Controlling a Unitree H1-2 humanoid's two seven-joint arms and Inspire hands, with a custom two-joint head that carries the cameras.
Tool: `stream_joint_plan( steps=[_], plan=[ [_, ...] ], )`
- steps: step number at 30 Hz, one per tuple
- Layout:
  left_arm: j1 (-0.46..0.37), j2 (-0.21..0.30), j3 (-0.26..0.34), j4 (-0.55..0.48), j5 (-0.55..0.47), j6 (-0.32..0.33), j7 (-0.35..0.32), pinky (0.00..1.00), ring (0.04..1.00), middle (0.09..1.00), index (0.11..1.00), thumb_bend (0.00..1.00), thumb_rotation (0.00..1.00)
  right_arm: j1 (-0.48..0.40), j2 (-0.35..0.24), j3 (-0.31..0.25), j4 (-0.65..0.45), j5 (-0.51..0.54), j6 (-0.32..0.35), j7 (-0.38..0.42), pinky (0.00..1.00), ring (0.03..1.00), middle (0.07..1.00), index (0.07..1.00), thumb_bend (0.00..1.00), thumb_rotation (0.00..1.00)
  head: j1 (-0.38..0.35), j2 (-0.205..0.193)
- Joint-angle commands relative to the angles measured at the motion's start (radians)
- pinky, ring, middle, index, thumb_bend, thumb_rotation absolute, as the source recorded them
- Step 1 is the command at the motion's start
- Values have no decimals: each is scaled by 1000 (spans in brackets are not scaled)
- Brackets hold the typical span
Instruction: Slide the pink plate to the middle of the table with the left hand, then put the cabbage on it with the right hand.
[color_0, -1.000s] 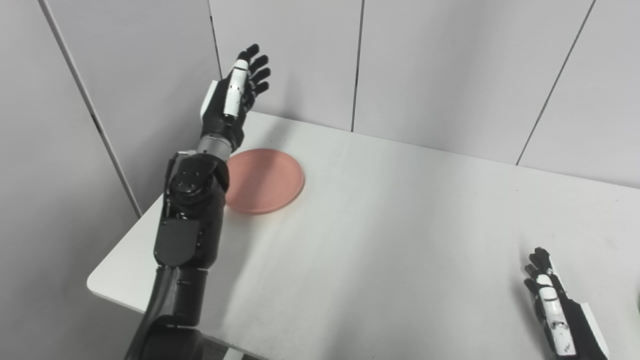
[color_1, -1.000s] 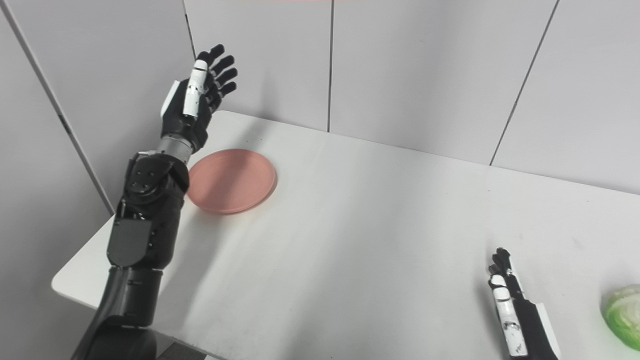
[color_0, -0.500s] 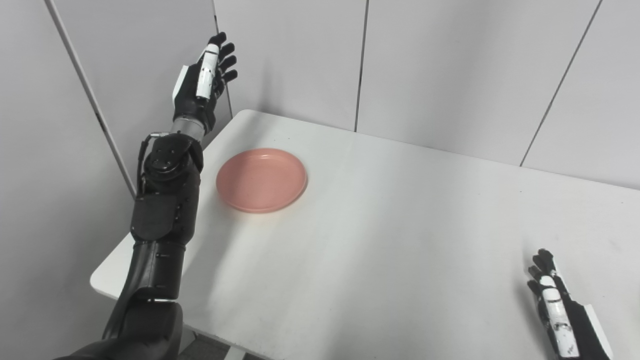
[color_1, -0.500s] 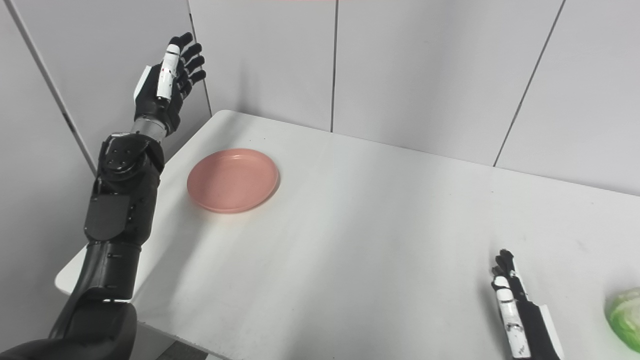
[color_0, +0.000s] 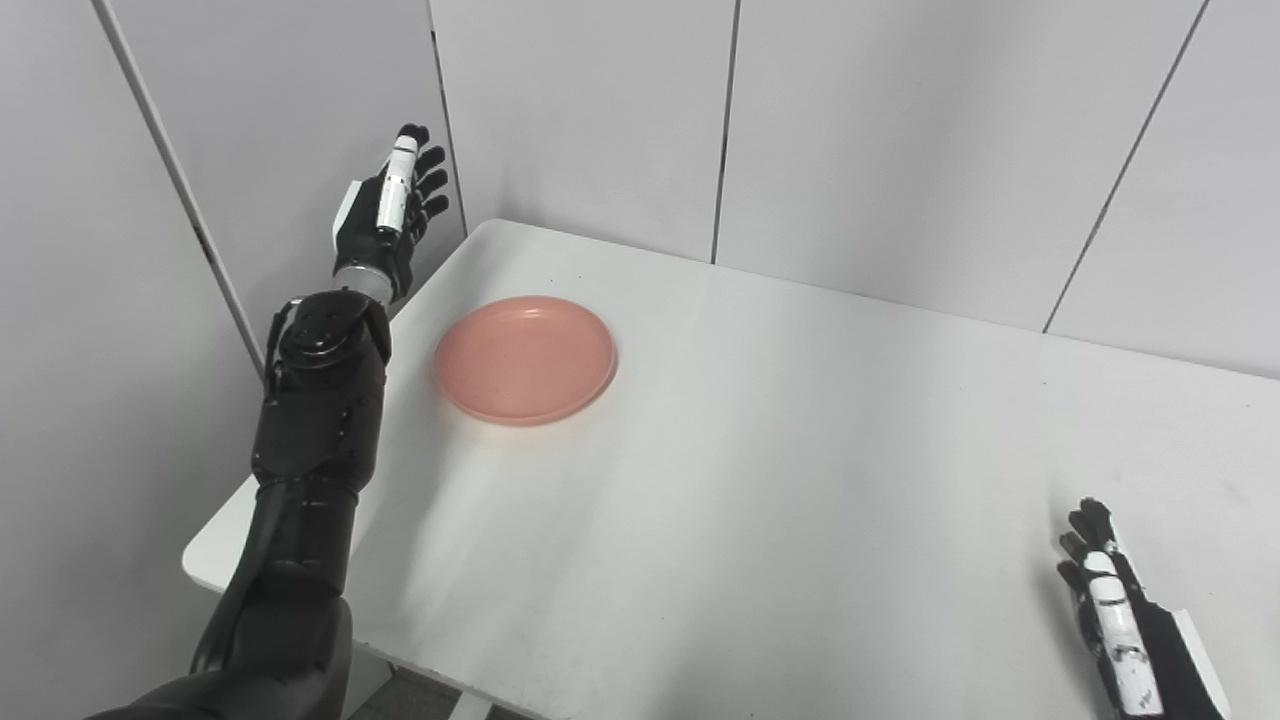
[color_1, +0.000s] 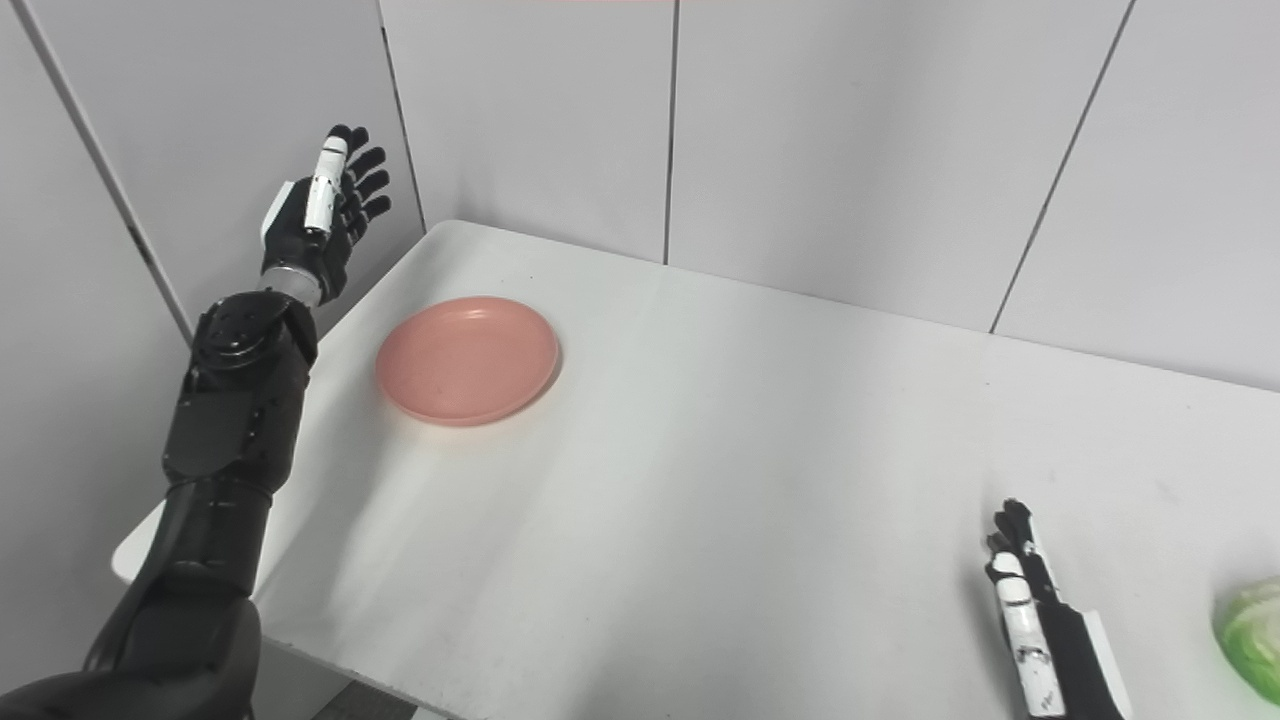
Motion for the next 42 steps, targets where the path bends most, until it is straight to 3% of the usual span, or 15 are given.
stream_joint_plan(
  steps=[1, 10, 18, 33, 42],
  plan=[
    [-45, 48, 17, 3, -20, -45, -8, 951, 956, 952, 936, 476, 1000, -8, -9, -5, -7, 2, 20, 4, 1000, 1000, 1000, 1000, 68, 1000, 2, 2],
    [-29, 58, 32, 109, -24, -94, 7, 939, 933, 930, 921, 485, 1000, -8, -11, -8, -9, 13, 25, 8, 1000, 1000, 1000, 1000, 76, 1000, 6, 15],
    [-4, 62, -2, 140, 17, -122, 17, 945, 950, 953, 944, 514, 1000, -7, -14, -5, -11, 13, 26, 5, 1000, 1000, 1000, 1000, 89, 1000, 3, 16],
    [25, -3, -16, 208, 11, -173, 33, 932, 934, 931, 927, 498, 1000, -5, -14, -3, -25, 12, 49, 4, 1000, 1000, 1000, 1000, 85, 1000, 5, 22],
    [57, -27, -35, 190, 20, -190, 34, 943, 936, 928, 915, 495, 1000, -4, -14, -4, -26, 15, 40, 7, 1000, 1000, 1000, 1000, 80, 1000, 11, 23]
  ],
)
